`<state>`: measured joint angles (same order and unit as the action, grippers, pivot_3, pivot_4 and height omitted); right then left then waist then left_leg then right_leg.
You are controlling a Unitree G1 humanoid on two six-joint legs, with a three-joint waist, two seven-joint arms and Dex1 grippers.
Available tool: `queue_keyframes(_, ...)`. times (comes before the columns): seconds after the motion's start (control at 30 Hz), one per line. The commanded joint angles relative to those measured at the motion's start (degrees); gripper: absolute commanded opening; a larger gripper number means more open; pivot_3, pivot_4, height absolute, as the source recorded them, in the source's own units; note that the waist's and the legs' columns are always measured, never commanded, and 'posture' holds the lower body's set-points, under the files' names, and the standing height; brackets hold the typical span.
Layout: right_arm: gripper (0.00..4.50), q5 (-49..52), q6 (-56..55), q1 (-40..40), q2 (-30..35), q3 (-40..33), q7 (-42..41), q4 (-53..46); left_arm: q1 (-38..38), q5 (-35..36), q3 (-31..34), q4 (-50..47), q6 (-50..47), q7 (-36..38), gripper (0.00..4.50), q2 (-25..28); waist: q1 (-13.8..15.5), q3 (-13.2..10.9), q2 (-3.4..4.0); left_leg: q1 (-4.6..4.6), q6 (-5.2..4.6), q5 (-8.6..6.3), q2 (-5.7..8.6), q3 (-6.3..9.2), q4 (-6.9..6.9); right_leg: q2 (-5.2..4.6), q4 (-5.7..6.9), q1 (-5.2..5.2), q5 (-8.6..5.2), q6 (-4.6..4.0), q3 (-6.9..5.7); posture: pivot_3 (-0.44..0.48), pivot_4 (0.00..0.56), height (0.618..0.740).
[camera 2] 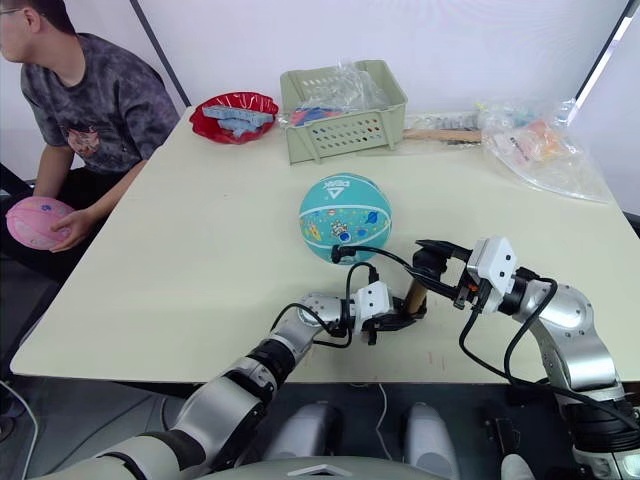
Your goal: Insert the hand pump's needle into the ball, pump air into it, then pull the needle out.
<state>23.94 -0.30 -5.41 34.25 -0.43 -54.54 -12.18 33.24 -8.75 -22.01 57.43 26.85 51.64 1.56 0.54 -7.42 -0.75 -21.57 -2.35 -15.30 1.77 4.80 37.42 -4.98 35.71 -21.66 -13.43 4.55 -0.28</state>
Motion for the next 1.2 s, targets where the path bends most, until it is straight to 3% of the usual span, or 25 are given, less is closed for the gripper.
queue_keyframes(0.03, 1.73, -1.4, 2.8, -0.6, 2.8, -1.0, -0.6, 1.9, -2.8, -2.8, -2.1, 3.5, -1.6, 1.3, 1.16, 0.9, 0.0, 0.0, 0.02, 0.00, 0.00, 0.00, 0.00, -0.01, 0.00, 0.00, 0.00, 0.00, 0.01, -0.01, 0.00, 0.000, 0.150, 0.740)
queue_keyframes(0.33, 1.73, 5.4, 8.2, -4.9, 8.5, -7.4, -1.9, -0.6, -2.5, -1.5, -1.1, 2.8, -1.3, 2.2, 1.16, 0.9, 0.3, -0.5, 0.18, -0.21, 0.00, 0.00, 0.04, 0.00, 0.02, -0.16, -0.02, -0.11, 0.09, -0.15, 0.00, 0.000, 0.150, 0.740)
queue_keyframes(0.4, 1.73, 5.5, 8.1, -4.8, 8.6, -7.1, -2.1, -0.4, -2.4, -0.8, -0.8, 2.3, -1.5, 2.7, 2.13, 0.8, 0.3, -0.5, 0.15, -0.25, 0.00, 0.00, 0.07, -0.01, 0.02, -0.19, -0.04, -0.14, 0.09, -0.14, 0.00, 0.000, 0.150, 0.740)
queue_keyframes(0.47, 1.73, 5.3, 8.1, -4.6, 8.3, -6.7, -2.0, -0.5, -2.3, -0.2, -0.5, 1.8, -1.2, 2.8, 2.53, 0.6, 0.2, -0.6, 0.24, -0.25, 0.00, 0.00, 0.08, -0.01, 0.02, -0.20, -0.04, -0.15, 0.09, -0.14, 0.00, 0.000, 0.150, 0.740)
queue_keyframes(0.6, 1.73, 4.6, 8.1, -5.0, 7.3, -6.0, -2.0, -0.6, -2.8, 2.1, 0.4, -2.2, -1.0, 5.5, 4.29, 0.9, 0.0, -0.8, 0.42, -0.29, 0.00, 0.00, 0.09, -0.01, -0.04, -0.15, -0.04, -0.23, 0.08, -0.14, 0.01, 0.000, 0.150, 0.740)
queue_keyframes(0.63, 1.73, 4.3, 8.0, -5.0, 7.2, -5.9, -2.1, -0.6, -3.2, 2.4, 0.5, -3.2, -1.0, 6.0, 4.44, 1.2, 0.0, -0.8, 0.49, -0.32, 0.00, 0.00, 0.10, -0.01, -0.04, -0.14, -0.03, -0.27, 0.08, -0.15, 0.00, 0.000, 0.150, 0.740)
queue_keyframes(0.93, 1.73, 3.1, 7.9, -4.7, 7.4, -5.4, -3.1, -1.9, -9.3, 9.1, 2.5, -20.8, -5.8, 13.2, 4.44, 7.1, -0.1, -1.2, 0.58, -0.43, 0.00, 0.00, 0.06, -0.07, -0.04, -0.14, 0.01, -0.46, 0.09, -0.17, 0.11, 0.000, 0.150, 0.740)
queue_keyframes(1.2, 1.73, 3.2, 8.9, -3.5, 8.3, -6.6, -3.0, -4.5, -16.2, 19.9, 7.4, -43.8, -15.3, 18.3, 4.44, 17.9, 0.1, -1.7, 0.69, -0.61, 0.05, 0.02, 0.01, -0.14, -0.02, -0.20, 0.06, -0.67, 0.10, -0.18, 0.18, 0.000, 0.150, 0.740)
